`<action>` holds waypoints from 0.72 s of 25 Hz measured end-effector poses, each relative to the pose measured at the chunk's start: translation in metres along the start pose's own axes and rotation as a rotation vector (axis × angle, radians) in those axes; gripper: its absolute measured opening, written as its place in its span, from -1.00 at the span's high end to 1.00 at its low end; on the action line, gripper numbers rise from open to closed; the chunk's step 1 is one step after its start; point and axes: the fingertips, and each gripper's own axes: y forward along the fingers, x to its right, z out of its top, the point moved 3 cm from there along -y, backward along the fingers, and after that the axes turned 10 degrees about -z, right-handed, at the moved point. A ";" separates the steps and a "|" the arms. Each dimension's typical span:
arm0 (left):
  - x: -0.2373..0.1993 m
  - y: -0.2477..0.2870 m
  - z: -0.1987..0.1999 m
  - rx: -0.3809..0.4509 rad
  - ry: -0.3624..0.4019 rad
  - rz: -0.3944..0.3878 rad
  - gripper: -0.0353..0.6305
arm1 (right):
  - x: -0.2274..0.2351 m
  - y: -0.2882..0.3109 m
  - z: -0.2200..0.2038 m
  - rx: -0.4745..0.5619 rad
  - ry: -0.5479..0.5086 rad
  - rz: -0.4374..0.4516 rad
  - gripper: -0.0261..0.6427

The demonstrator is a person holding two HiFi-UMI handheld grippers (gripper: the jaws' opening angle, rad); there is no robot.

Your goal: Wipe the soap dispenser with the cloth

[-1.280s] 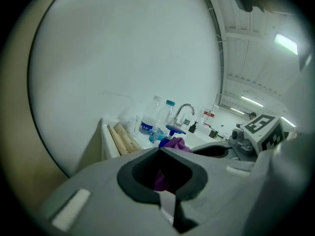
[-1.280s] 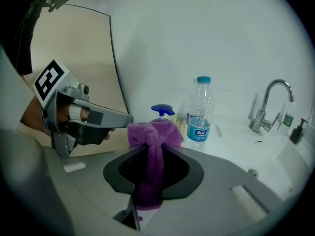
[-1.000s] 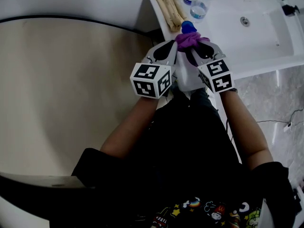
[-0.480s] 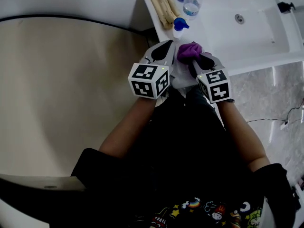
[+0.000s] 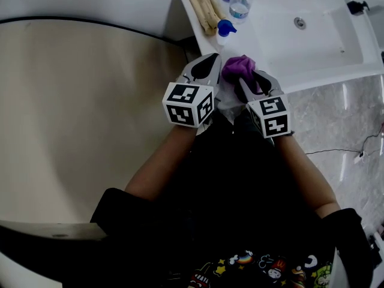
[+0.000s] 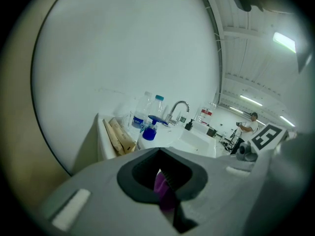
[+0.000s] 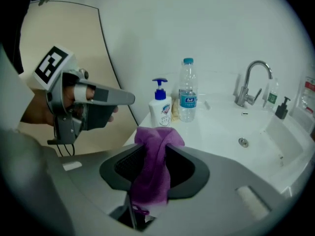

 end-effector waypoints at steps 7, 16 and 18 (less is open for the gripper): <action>0.002 -0.008 0.006 0.031 0.029 -0.007 0.89 | 0.004 -0.045 0.043 0.195 0.043 -0.049 0.84; 0.031 -0.034 0.049 0.179 0.243 0.026 0.89 | 0.007 -0.091 0.117 0.492 0.054 -0.086 0.85; 0.039 -0.040 0.056 0.201 0.274 0.025 0.89 | 0.005 -0.096 0.123 0.518 0.053 -0.088 0.85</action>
